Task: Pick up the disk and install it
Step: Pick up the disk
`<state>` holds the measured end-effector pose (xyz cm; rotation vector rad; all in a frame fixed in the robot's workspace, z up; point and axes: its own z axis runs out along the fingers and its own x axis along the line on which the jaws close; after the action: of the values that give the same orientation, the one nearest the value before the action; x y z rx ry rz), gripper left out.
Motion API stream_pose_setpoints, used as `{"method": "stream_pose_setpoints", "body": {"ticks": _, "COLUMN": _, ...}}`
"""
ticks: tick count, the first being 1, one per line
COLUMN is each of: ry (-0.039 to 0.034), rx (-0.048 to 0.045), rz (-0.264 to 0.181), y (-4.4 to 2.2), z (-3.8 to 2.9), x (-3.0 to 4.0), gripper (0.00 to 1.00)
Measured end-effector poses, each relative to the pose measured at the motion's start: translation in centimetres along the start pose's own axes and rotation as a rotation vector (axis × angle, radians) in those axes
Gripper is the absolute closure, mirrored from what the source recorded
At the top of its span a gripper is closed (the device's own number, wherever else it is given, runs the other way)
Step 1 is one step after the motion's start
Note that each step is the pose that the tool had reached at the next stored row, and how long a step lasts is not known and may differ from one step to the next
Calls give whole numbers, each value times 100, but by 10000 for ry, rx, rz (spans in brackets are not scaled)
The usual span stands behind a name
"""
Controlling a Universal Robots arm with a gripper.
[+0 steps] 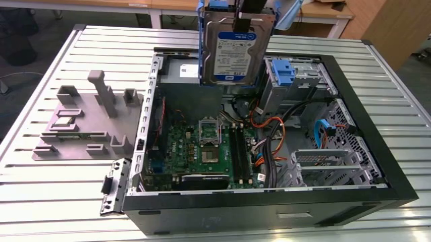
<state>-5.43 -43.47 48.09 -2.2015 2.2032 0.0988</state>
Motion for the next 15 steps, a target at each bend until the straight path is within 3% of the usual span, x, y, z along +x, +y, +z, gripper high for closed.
{"method": "stream_pose_setpoints", "body": {"ticks": 15, "ry": 0, "rx": 0, "rz": 0, "y": -40, "z": -2, "x": 15, "gripper": 65}}
